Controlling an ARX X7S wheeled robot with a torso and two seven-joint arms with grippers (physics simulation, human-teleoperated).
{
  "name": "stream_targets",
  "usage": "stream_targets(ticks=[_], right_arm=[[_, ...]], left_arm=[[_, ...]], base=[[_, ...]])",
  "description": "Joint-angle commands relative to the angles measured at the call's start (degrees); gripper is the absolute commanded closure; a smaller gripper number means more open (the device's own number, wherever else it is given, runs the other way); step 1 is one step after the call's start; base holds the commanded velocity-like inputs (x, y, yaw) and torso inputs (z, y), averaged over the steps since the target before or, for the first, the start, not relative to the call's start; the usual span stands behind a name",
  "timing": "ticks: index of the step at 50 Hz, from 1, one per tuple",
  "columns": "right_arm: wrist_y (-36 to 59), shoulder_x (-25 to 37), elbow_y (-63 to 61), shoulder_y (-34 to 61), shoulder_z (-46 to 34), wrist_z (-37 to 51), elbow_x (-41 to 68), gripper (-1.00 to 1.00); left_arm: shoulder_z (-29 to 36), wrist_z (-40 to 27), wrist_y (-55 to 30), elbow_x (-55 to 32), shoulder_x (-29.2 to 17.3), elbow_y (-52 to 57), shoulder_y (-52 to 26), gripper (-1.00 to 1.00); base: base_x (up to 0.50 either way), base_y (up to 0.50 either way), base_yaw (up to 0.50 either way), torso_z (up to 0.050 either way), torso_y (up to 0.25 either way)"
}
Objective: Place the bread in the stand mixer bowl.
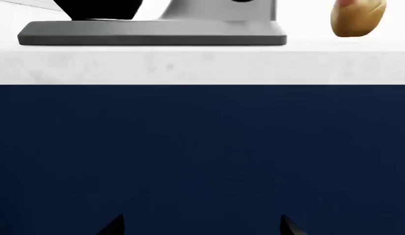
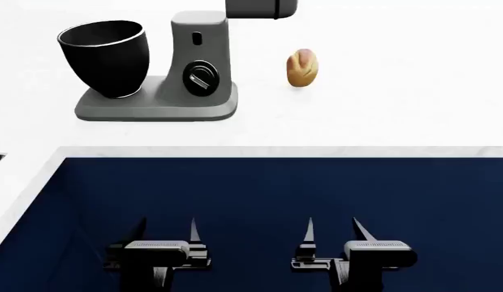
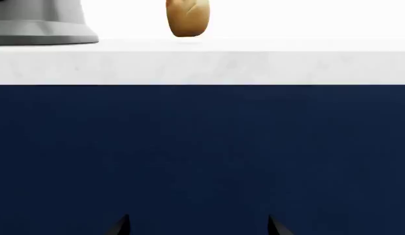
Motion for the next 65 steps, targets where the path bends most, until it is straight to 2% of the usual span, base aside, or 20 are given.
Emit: stream_targets(ticks=[1, 5, 12, 15, 17, 20, 25, 27, 29, 30, 32, 33, 34, 38, 40, 43, 49, 54, 61, 65], right_arm=[[1.14, 0.73, -0.79, -0.08, -0.51, 1.54, 1.71, -1.0], [3.63, 1.84, -1.77, 0.04, -2.09, 2.21, 2.6, -1.0], [18.97, 5.47, -18.98, -1.16, -0.5, 3.34, 5.14, -1.0], [27.39, 7.7, -26.54, -0.08, -0.86, 3.43, 4.87, -1.0], [33.81, 8.8, -31.48, 1.49, -0.18, 2.35, 6.9, -1.0], [43.11, 10.11, -37.75, 4.95, 0.94, 2.35, 8.66, -1.0], [48.13, 11.38, -40.89, 8.28, 0.17, 2.67, 8.69, -1.0], [47.03, 11.41, -40.11, 8.3, -0.31, 2.68, 8.45, -1.0], [46.85, 11.42, -39.75, 8.83, -0.97, 2.81, 8.22, -1.0], [46.65, 11.39, -39.63, 8.86, -1.07, 2.74, 8.31, -1.0], [46.56, 11.15, -40.33, 8.95, -0.25, 2.66, 9.02, -1.0], [46.31, 11.18, -40.32, 8.82, -0.19, 2.65, 9.07, -1.0], [46.22, 11.15, -40.33, 8.65, 0.03, 2.65, 9.23, -1.0], [45.17, 10.75, -39.52, 8.28, 0.68, 2.46, 10.0, -1.0], [44.9, 10.77, -39.71, 8.04, 0.85, 2.44, 10.21, -1.0], [44.93, 10.74, -39.83, 7.9, 1.34, 2.49, 10.64, -1.0], [46.09, 11.17, -41.29, 8.07, 1.57, 2.99, 10.82, -1.0], [46.38, 11.07, -40.84, 9.43, 0.56, 3.59, 10.47, -1.0], [47.21, 10.55, -41.38, 9.89, 2.3, 4.2, 11.62, -1.0], [53.28, 12.04, -46.75, 13.6, 3.52, 5.22, 12.2, -1.0]], left_arm=[[1.2, 0.26, -5.61, -1.88, -1.19, 2.25, 0.27, -1.0], [2.21, -2.03, -3.93, 0.17, -2.45, 2.62, -0.06, -1.0], [0.92, -0.2, -17.17, -5.06, -4.79, 18.96, -2.01, -1.0], [1.6, -0.02, -22.41, -3.77, -7.29, 24.27, -4.18, -1.0], [0.22, 0.62, -31.04, -5.92, -8.55, 29.79, -7.13, -1.0], [-0.49, 0.6, -37.79, -6.19, -10.64, 36.87, -9.92, -1.0], [-5.66, 1.96, -56.8, -10.47, -14.32, 49.42, -18.82, -1.0], [-7.25, 1.81, -62.56, -11.38, -15.13, 52.18, -21.89, -1.0], [-12.69, 2.78, -74.01, -14.22, -15.76, 58.63, -29.88, -1.0], [-13.95, 1.83, -78.07, -15.92, -17.06, 59.94, -33.62, -1.0], [-19.77, -4.03, -86.9, -27.99, -20.56, 59.98, -43.83, -1.0], [-22.06, -7.11, -89.53, -33.52, -21.33, 59.97, -46.03, -1.0], [-23.38, -11.42, -89.96, -39.82, -23.41, 58.78, -47.18, -1.0], [-25.57, -41.49, -89.83, -74.2, -34.11, 49.12, -56.32, -1.0], [-25.64, -49.13, -89.38, -82.87, -37.14, 46.68, -60.08, -1.0], [-26.16, -56.31, -87.81, -90.02, -40.45, 43.47, -62.75, -1.0], [-27.35, -57.12, -86.44, -91.63, -43.94, 42.98, -61.52, -1.0], [-29.87, -58.36, -85.54, -92.71, -49.29, 39.82, -62.63, -1.0], [-32.52, -58.32, -84.05, -87.42, -49.94, 39.84, -60.03, -1.0], [-34.42, -61.15, -83.8, -89.14, -51.39, 39.96, -59.24, -1.0]], base=[[0.0, 0.0, 0.0, 0.0, 0.0], [0.0, 0.0, 0.0, 0.0, 0.0], [0.0, 0.0, 0.0, 0.0, 0.0], [0.0, 0.0, 0.0, 0.0, 0.0], [0.0, 0.0, 0.0, 0.0, 0.0], [0.0, 0.0, 0.0, 0.0, 0.0], [0.0, 0.0, 0.0, 0.0, 0.0], [0.0, 0.0, 0.0, 0.0, 0.0], [0.0, 0.0, 0.0, 0.0, 0.0], [0.0, 0.0, 0.0, 0.0, 0.0], [0.0, 0.0, 0.0, 0.0, 0.0], [0.0, 0.0, 0.0, 0.0, 0.0], [0.0, 0.0, 0.0, 0.0, 0.0], [0.0, 0.0, 0.0, 0.0, 0.0], [0.0, 0.0, 0.0, 0.0, 0.0], [0.0, 0.0, 0.0, 0.0, 0.0], [0.0, 0.0, 0.0, 0.0, 0.0], [0.0, 0.0, 0.0, 0.0, 0.0], [0.0, 0.0, 0.0, 0.0, 0.0], [0.0, 0.0, 0.0, 0.0, 0.0]])
